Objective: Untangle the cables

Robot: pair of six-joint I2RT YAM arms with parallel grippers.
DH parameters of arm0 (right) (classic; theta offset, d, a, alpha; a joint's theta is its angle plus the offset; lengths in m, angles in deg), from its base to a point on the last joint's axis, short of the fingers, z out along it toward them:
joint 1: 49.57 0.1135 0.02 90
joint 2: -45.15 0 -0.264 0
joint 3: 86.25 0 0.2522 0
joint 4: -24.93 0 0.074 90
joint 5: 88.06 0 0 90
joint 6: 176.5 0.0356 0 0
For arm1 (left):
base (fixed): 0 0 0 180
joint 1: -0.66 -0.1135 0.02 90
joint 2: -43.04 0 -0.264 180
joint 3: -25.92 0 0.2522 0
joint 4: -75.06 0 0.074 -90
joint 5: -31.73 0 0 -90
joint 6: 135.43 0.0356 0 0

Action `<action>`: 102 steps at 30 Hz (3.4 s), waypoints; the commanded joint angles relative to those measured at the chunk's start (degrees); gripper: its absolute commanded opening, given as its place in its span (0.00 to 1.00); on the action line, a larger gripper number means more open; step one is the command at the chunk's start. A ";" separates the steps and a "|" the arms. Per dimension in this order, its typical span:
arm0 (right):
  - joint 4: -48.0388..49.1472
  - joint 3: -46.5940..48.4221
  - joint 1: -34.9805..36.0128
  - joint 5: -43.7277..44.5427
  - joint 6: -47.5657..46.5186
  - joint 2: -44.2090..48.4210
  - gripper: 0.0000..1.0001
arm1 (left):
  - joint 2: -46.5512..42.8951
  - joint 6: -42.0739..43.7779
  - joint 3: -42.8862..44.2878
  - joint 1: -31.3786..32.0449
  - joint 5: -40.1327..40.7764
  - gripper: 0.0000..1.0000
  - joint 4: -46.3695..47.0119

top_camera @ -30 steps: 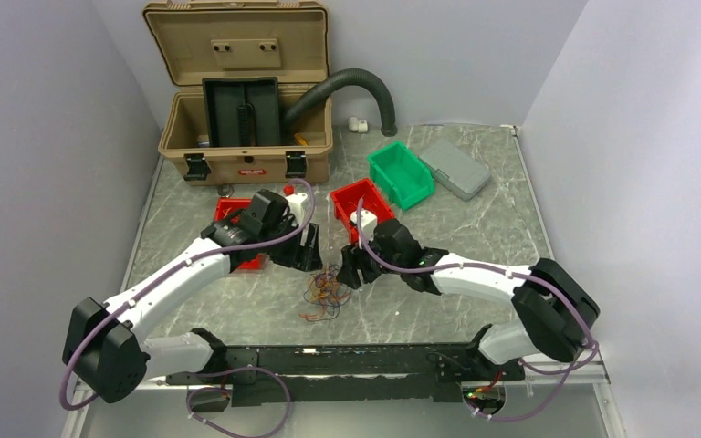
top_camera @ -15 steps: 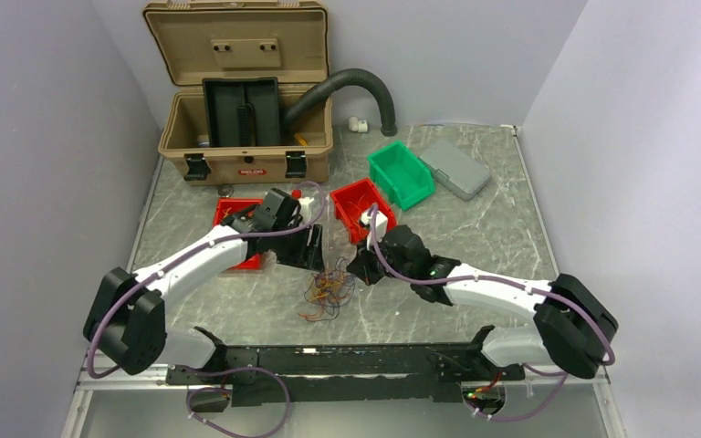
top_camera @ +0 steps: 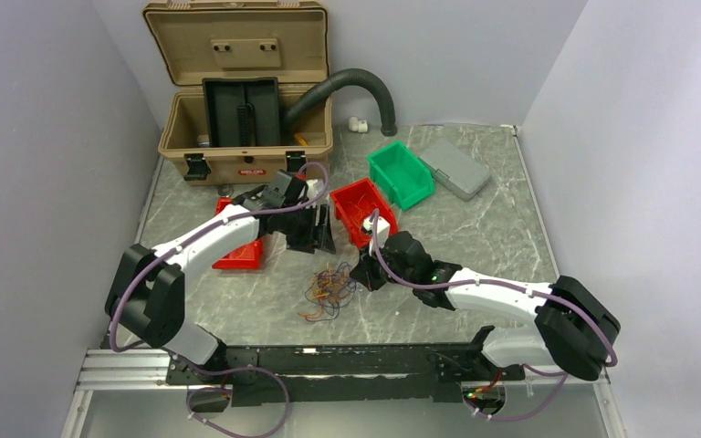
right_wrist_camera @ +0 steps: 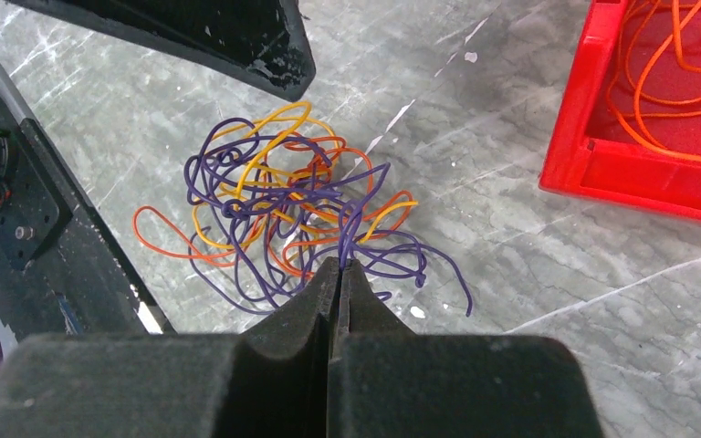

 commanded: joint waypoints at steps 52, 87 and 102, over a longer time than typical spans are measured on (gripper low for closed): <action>-75.05 37.74 -0.49 93.25 17.60 39.28 0.00 | -25.49 -6.05 -11.83 -16.92 25.00 0.00 -12.03; -47.03 18.50 -0.69 19.16 6.06 13.69 0.14 | -23.68 0.83 -10.30 -3.99 19.27 0.03 -6.55; -30.03 10.31 -0.66 14.30 9.65 -1.83 0.90 | -24.78 2.96 -10.33 -2.46 17.76 0.21 -6.35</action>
